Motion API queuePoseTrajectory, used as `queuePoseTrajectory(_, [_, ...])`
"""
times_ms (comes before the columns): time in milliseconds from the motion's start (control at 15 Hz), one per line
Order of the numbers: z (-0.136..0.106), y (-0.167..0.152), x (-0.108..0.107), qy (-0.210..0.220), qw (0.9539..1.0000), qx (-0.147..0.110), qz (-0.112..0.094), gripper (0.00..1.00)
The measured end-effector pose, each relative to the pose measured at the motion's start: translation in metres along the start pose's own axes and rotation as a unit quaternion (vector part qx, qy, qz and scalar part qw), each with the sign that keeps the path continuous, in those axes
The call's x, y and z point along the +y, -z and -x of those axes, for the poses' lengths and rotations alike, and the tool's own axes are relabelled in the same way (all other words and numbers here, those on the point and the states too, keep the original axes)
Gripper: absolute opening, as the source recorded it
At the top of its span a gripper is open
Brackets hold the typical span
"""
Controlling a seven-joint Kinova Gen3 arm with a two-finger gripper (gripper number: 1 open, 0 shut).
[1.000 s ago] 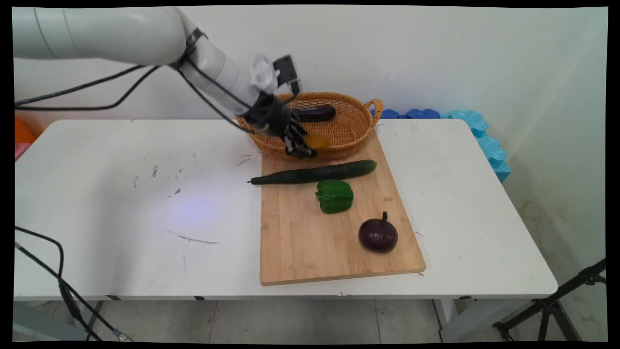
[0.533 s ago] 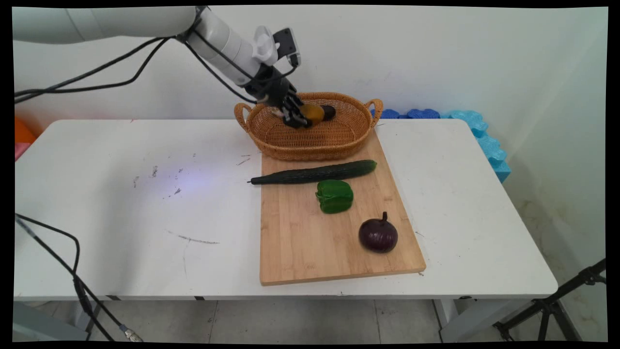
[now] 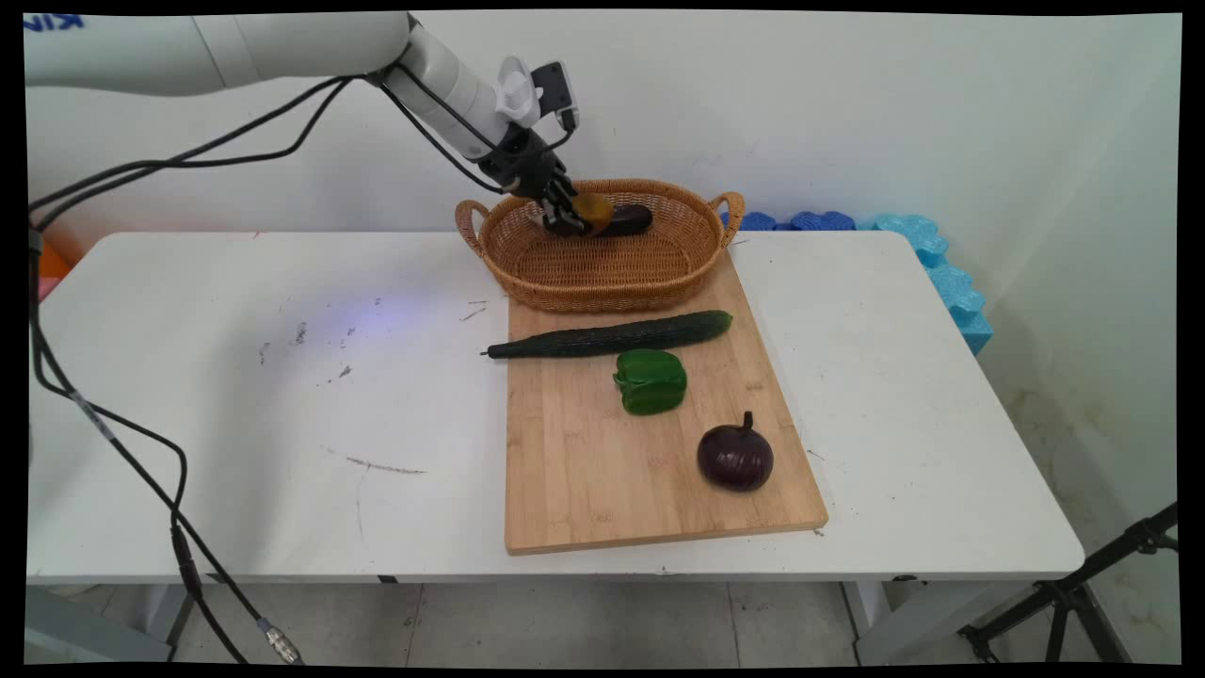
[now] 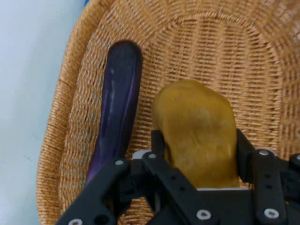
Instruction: Place the picked object in the vegetable basket
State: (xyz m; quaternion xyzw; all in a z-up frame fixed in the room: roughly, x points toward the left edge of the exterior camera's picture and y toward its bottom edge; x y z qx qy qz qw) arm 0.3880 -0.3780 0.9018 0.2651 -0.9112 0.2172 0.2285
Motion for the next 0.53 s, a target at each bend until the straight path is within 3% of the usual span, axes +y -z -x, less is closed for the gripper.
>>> queuePoseTrajectory(267, [0.006, -0.016, -0.007, 0.001, 1.0, -0.005, 0.005, 0.0])
queuePoseTrajectory(333, [0.008, -0.018, -0.007, 0.001, 1.0, -0.005, 0.006, 1.0])
queuePoseTrajectory(533, [0.011, -0.029, -0.011, 0.001, 0.9999, -0.005, 0.01, 1.0])
